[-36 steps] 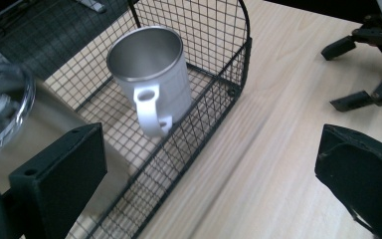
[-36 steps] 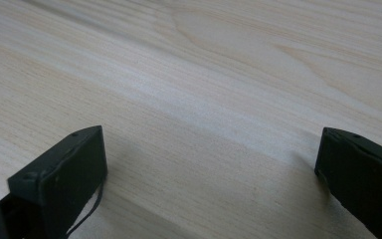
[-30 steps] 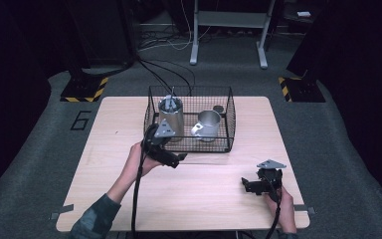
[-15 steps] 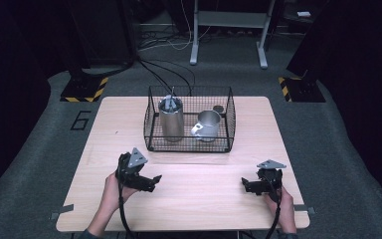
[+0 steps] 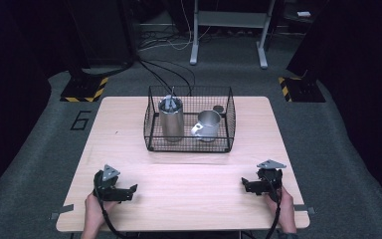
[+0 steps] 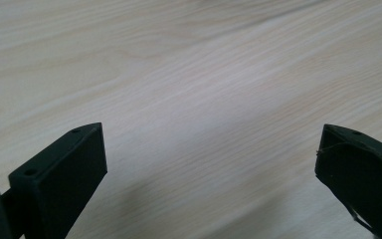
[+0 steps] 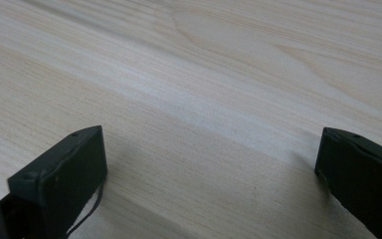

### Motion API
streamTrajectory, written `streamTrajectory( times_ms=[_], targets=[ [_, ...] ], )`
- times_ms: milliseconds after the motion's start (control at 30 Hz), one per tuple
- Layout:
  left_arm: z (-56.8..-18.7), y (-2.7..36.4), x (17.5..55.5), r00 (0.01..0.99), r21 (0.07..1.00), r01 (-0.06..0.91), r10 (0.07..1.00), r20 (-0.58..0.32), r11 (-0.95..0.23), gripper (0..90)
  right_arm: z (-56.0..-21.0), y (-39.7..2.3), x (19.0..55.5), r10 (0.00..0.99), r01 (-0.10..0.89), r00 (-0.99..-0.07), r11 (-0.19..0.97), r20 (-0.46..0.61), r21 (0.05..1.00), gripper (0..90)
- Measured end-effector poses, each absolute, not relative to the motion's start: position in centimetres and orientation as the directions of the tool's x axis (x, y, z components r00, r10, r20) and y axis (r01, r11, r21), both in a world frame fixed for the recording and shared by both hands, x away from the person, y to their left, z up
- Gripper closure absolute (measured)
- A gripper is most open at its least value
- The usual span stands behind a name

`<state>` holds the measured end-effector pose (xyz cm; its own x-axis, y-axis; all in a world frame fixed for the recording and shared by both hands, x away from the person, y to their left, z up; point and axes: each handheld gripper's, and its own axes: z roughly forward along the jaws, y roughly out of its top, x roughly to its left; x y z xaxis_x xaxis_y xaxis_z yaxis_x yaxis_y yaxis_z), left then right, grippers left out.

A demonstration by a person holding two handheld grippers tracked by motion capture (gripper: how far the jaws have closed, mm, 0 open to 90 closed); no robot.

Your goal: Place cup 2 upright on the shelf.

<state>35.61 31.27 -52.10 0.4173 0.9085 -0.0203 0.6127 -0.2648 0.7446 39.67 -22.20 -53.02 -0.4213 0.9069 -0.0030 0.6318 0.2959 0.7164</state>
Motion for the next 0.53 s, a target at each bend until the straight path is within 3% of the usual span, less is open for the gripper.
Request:
streamTrajectory(
  times_ms=[133, 533],
  targets=[
    [-53.2, 32.2, 36.1, 0.364, 0.728, 0.635, 0.931, 0.012, -0.258, 0.0, -53.0, -22.2, 39.7, 0.906, 0.631, -0.422, 0.297, -0.004, 0.717, 0.0],
    [-53.3, 32.8, 36.9, 0.298, 0.727, 0.655, 0.955, 0.0, -0.204, 0.0, -53.0, -22.2, 39.6, 0.908, 0.632, -0.419, 0.294, -0.002, 0.717, 0.0]
  ],
)
